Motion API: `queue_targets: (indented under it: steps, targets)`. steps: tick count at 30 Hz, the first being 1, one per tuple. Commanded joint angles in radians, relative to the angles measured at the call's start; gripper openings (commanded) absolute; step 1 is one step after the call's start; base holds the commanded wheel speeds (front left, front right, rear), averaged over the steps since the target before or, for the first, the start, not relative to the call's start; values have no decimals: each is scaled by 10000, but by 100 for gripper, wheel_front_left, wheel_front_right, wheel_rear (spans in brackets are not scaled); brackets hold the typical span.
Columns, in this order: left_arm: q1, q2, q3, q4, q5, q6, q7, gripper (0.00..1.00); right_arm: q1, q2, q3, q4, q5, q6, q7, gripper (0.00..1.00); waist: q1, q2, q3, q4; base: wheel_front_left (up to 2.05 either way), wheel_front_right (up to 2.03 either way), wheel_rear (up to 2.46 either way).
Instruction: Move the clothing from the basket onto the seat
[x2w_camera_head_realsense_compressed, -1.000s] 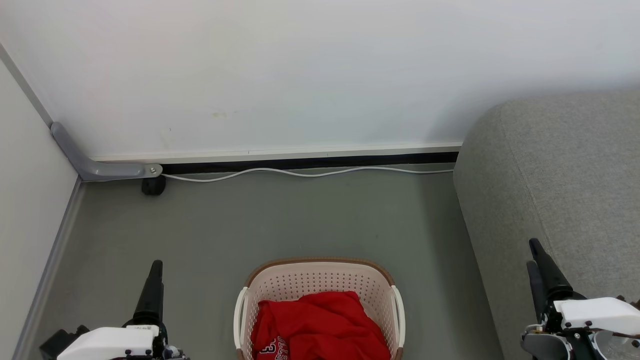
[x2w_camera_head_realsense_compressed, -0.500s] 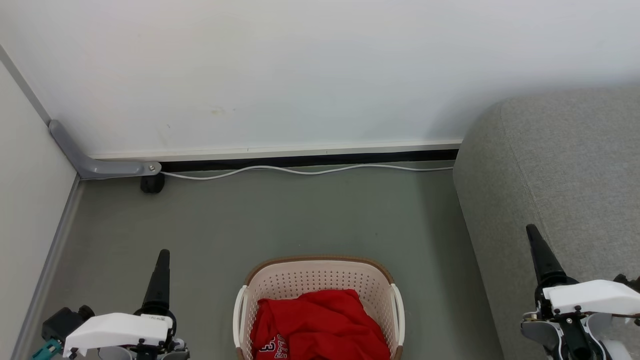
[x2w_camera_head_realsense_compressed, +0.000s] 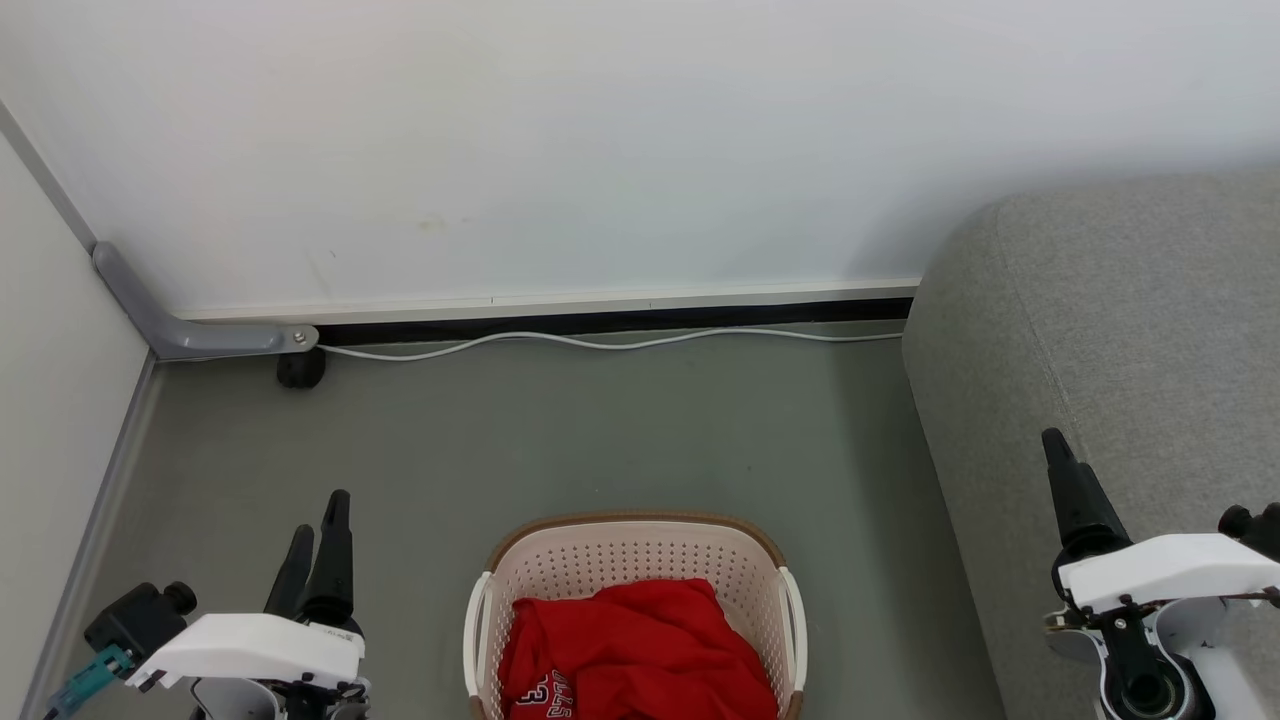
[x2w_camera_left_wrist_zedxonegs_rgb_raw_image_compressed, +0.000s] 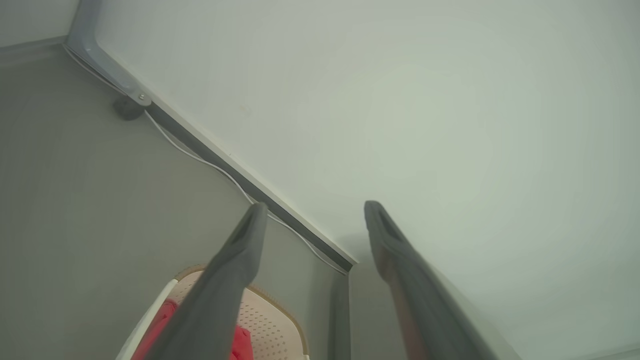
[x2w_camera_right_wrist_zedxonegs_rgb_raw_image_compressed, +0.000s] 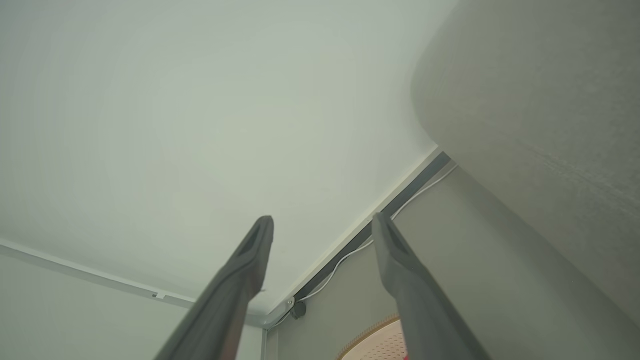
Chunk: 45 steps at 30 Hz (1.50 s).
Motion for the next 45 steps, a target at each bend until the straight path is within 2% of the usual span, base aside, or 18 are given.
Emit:
queue_targets:
  steps: [1,14,45]
  targets:
    - [-667,192,174,-161,363,-66,-134,100,-538,-197,154,-138,-429,38,-156,100,0,-1,-3,-2,0,0,0]
    - [-929,177,290,139,2586,-76,-515,100,-952,-222,226,294,-2582,40,-537,100,0,-1,19,16,0,0,0]
    - [-1427,210,85,333,6672,-100,-1395,100,-1798,-482,904,1093,-6072,44,-1418,100,0,-1,81,-59,0,0,0]
